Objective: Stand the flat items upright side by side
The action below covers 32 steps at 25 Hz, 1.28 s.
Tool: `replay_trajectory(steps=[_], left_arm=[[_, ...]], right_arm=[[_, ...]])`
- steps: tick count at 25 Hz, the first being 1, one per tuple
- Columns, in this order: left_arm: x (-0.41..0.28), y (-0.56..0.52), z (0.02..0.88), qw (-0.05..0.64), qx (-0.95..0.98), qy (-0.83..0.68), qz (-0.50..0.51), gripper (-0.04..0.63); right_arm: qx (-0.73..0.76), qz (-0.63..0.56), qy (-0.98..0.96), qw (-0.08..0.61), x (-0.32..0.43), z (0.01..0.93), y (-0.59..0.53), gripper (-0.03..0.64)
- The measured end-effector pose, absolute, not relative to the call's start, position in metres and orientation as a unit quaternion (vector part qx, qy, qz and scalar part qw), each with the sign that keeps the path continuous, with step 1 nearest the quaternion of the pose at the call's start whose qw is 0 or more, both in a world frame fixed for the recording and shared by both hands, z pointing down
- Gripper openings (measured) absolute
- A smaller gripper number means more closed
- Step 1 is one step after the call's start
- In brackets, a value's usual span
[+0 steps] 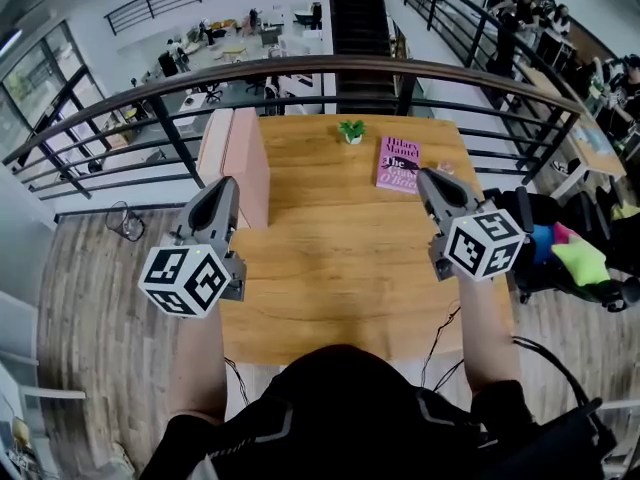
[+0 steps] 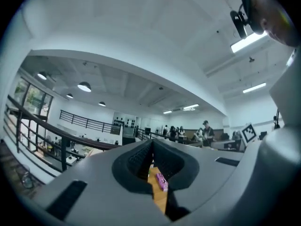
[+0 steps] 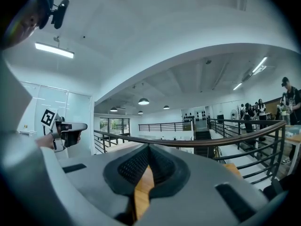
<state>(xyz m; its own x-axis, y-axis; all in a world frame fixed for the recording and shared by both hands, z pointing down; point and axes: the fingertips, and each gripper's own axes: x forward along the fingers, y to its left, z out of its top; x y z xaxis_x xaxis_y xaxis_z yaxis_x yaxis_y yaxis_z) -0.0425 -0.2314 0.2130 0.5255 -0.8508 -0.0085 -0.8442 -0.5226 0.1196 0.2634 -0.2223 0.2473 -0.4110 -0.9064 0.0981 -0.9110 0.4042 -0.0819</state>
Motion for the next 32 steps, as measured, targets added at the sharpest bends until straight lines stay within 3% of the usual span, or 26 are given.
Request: replay_trajectory(steps=[12,32], left_arm=[[-0.05,-0.232,0.224,0.027,0.848,-0.528,-0.009,0.029],[-0.069,-0.237,0.238,0.062,0.825,-0.562,-0.007,0.029]], right_arm=[[0.539,0.044,-0.841,0.026,0.258,0.246,-0.218,0.009],[0.541,0.033,-0.84,0.04,0.251,0.246,-0.225,0.009]])
